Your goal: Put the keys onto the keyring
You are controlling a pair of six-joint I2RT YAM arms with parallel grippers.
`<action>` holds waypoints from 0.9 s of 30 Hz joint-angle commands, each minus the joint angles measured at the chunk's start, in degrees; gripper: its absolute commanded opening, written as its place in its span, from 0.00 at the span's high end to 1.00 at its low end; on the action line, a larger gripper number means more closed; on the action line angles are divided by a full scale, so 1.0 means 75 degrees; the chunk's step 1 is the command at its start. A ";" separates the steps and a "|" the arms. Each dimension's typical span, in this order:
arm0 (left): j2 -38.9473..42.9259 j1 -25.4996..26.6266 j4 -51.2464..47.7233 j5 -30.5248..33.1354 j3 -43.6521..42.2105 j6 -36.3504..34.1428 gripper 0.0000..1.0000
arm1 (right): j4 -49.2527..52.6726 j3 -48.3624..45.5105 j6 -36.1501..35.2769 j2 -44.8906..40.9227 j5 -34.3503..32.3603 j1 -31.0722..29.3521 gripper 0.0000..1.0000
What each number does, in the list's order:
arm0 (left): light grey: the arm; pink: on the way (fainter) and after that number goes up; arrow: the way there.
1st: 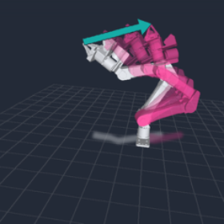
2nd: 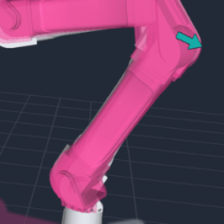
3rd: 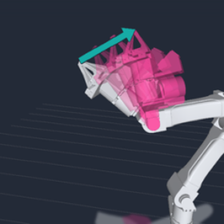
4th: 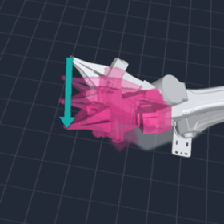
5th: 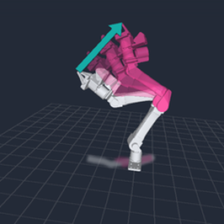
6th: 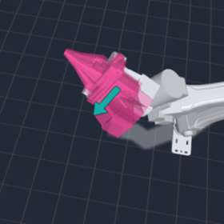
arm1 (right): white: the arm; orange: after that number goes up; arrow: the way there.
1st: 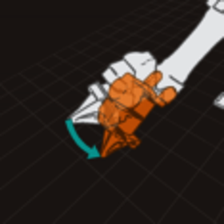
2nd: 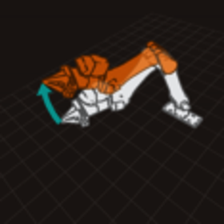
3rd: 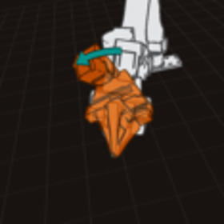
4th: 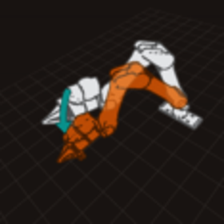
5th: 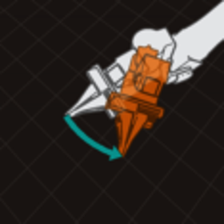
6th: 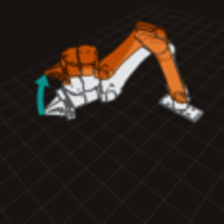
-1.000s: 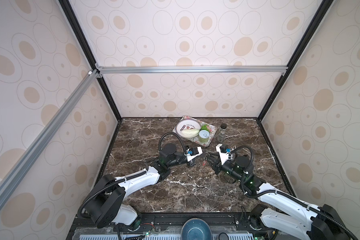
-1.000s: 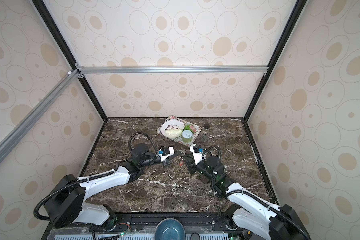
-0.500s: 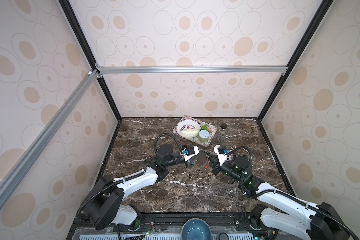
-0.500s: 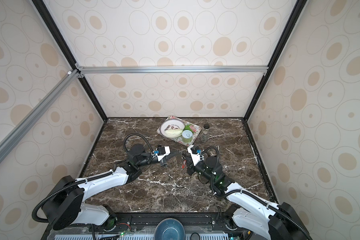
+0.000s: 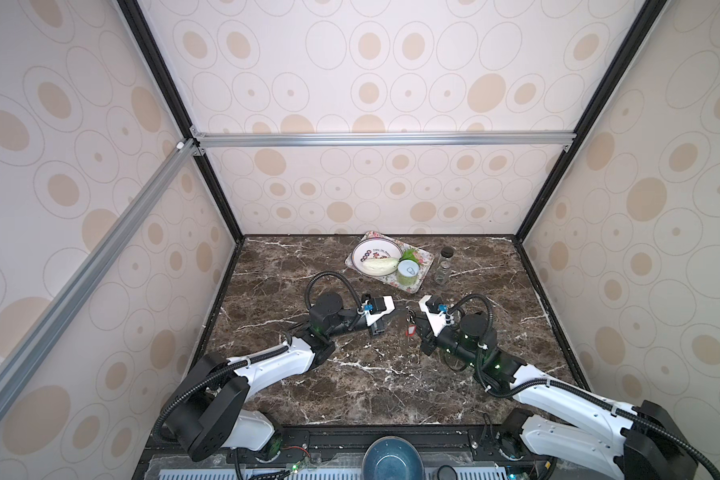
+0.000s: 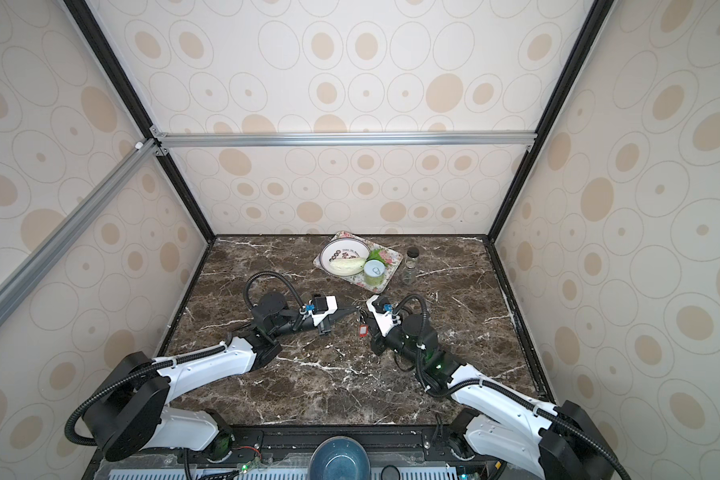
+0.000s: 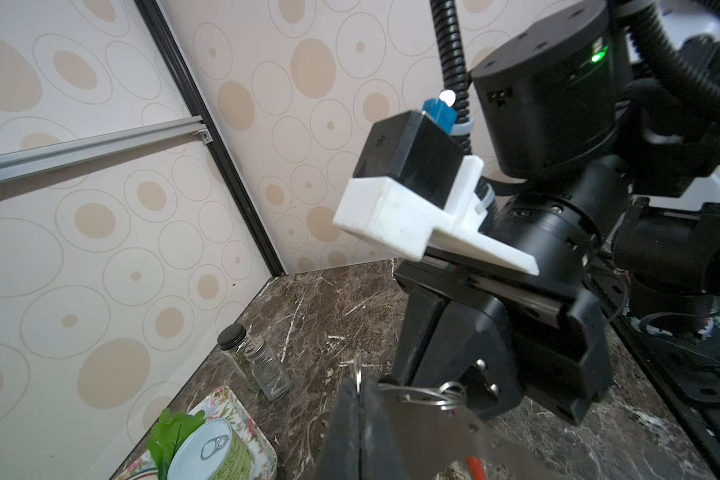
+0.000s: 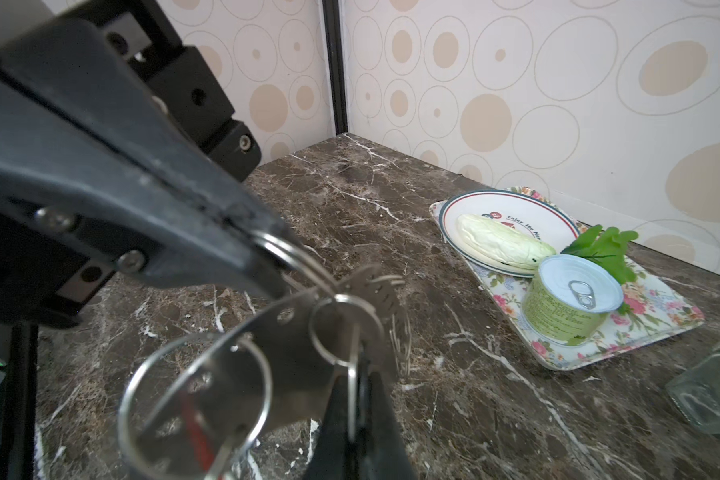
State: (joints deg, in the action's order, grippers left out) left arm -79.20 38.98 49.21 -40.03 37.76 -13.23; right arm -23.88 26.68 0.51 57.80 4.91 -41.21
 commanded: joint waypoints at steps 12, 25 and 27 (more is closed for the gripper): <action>0.0425 -0.0245 0.0747 0.0849 -0.0025 0.0287 0.63 | 0.2587 0.1685 -0.0611 0.0848 -0.2540 -0.0371 1.00; 0.0689 -0.0512 0.1353 0.1517 -0.0425 0.0807 0.55 | 0.3469 0.2572 -0.1177 0.1686 -0.3795 -0.0977 1.00; 0.0767 -0.0592 0.1494 0.1609 -0.0532 0.0901 0.54 | 0.3704 0.2759 -0.1442 0.1856 -0.4191 -0.1092 1.00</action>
State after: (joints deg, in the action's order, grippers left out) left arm -75.13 35.48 56.07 -29.87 34.26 -8.78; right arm 1.78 44.51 -6.98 70.70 -21.06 -48.27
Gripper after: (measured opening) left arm 0.456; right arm 0.055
